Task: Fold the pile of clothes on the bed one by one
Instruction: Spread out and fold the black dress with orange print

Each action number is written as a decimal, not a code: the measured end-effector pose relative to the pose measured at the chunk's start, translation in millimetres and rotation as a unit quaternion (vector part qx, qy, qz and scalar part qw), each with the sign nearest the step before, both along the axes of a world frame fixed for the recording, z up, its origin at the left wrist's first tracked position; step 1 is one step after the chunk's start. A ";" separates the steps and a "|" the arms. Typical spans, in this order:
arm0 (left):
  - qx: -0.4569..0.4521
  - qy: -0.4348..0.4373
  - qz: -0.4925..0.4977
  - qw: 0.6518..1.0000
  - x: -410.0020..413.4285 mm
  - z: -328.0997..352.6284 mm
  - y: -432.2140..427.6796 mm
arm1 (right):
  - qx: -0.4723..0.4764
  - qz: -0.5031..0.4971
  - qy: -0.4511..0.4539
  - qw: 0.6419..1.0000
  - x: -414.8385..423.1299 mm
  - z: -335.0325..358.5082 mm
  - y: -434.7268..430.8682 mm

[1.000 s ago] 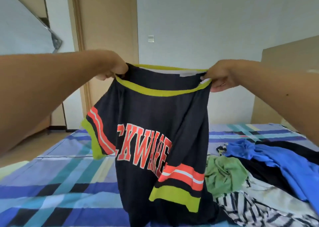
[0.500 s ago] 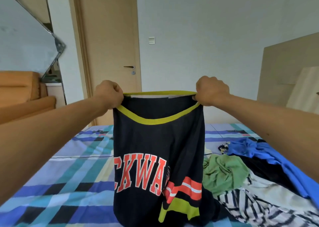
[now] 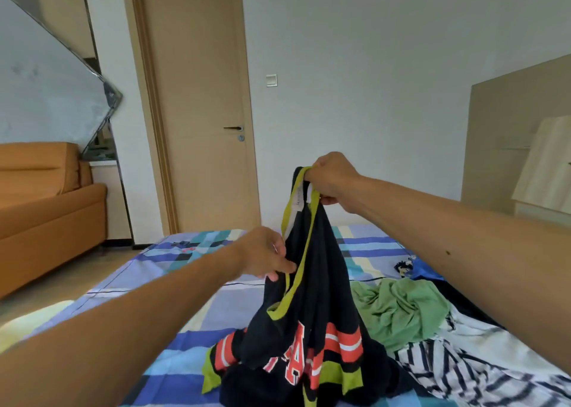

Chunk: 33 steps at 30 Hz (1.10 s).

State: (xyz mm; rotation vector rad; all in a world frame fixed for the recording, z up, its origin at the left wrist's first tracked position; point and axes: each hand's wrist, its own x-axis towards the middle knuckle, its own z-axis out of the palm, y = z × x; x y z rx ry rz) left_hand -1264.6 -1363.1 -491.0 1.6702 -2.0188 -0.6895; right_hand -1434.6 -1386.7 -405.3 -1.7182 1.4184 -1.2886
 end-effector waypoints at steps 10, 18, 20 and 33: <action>-0.296 -0.060 0.137 0.943 1.8 3.2 -14.4 | -0.127 -0.005 0.106 0.986 -23.7 -1.4 4.1; -0.340 -0.282 0.250 0.862 65.0 72.3 7.8 | -0.084 -0.096 0.315 0.940 -75.1 1.5 -4.3; -0.318 -0.232 0.268 0.879 76.8 80.9 8.7 | -0.005 -0.062 0.362 0.930 -81.9 1.3 -2.9; -0.061 0.224 0.175 0.957 85.3 79.3 19.5 | 0.089 0.050 0.155 0.983 -119.9 9.9 -1.7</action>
